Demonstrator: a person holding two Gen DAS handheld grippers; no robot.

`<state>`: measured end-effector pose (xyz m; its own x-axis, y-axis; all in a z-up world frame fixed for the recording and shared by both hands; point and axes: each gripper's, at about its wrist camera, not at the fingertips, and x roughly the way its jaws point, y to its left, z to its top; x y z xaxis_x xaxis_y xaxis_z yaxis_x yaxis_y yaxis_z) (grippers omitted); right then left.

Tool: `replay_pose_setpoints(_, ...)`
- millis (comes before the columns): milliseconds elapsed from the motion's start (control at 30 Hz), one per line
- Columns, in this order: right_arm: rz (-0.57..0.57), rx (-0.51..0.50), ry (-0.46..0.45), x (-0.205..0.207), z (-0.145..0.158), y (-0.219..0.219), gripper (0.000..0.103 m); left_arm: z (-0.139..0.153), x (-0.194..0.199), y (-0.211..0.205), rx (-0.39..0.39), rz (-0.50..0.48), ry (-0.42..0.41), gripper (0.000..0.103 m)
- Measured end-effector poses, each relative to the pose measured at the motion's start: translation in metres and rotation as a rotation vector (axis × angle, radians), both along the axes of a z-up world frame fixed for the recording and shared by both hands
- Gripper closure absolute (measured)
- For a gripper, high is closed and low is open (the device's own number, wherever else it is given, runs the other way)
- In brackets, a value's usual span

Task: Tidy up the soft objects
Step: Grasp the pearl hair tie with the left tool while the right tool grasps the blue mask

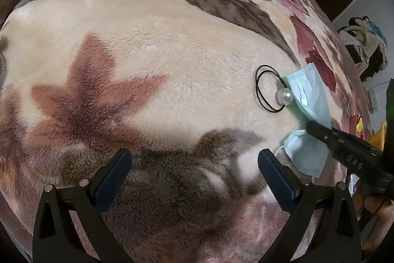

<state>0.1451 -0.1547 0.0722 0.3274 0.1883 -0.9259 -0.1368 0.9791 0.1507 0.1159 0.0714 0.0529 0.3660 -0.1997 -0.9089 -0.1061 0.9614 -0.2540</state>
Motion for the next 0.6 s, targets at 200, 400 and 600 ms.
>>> replay_pose_setpoints(200,-0.107,0.016,-0.051,-0.014,0.016,-0.030,0.082,0.000,0.010,-0.021,-0.016,-0.042,-0.004,0.002)
replay_pose_setpoints(400,-0.143,0.018,-0.055,-0.024,0.018,-0.047,0.082,0.006,0.036,-0.061,-0.018,-0.113,-0.028,0.012)
replay_pose_setpoints(600,-0.156,0.043,-0.047,-0.028,0.014,-0.054,0.082,0.009,0.062,-0.103,-0.019,-0.188,-0.049,0.043)
